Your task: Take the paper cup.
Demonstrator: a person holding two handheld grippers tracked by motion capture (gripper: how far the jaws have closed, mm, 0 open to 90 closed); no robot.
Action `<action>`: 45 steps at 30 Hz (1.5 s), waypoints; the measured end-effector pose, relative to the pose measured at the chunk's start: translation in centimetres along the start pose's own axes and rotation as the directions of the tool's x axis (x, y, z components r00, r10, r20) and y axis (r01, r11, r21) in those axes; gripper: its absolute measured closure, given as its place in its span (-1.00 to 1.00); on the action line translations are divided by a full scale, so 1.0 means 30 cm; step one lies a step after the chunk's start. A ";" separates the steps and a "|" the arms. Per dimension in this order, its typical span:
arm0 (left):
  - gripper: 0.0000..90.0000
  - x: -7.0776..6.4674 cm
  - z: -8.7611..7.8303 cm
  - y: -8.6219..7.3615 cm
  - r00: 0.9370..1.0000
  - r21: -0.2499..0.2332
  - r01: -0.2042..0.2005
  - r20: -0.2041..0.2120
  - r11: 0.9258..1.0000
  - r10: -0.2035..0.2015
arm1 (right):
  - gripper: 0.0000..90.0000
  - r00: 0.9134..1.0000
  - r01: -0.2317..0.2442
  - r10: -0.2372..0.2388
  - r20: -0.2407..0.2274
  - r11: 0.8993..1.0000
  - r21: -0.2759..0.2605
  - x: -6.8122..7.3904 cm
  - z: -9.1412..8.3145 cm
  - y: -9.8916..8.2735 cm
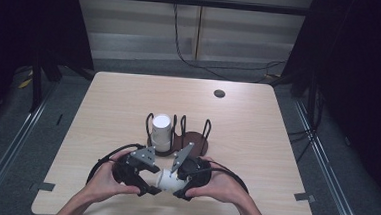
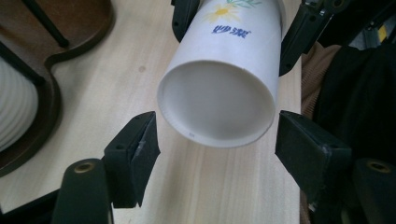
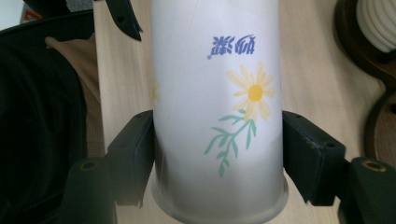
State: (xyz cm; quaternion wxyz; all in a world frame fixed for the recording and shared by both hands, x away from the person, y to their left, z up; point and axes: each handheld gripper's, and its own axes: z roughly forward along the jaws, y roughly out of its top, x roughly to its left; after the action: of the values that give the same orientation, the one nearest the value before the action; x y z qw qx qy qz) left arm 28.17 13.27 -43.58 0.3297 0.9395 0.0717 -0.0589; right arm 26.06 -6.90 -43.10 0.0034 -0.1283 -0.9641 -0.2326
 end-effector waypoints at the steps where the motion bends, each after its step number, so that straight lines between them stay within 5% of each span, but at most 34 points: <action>1: -0.34 0.001 0.002 0.000 1.000 0.002 0.003 0.007 1.000 -0.003 | -0.30 1.000 0.003 -0.003 0.002 1.000 0.001 0.002 0.003 0.002; 9: -0.26 0.002 0.006 0.003 0.998 -0.003 0.032 0.056 0.999 -0.032 | -0.31 0.999 0.030 -0.030 -0.011 1.000 0.002 0.015 0.011 0.013; 27: -0.28 0.001 0.022 0.002 0.994 0.001 0.050 0.097 0.999 -0.050 | -0.31 0.997 0.075 -0.075 -0.021 0.997 0.001 0.037 0.034 0.035; 45: -0.18 0.001 0.015 -0.003 0.993 -0.025 0.055 0.110 0.998 -0.052 | -0.34 0.998 0.053 -0.054 -0.035 0.998 -0.021 0.029 0.029 0.026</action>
State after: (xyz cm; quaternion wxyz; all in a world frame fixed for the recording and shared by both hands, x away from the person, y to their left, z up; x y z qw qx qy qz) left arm 28.15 13.06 -43.99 0.3445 0.9279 0.0794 -0.1181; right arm 25.45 -5.64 -43.46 0.0130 -0.0984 -0.9646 -0.2444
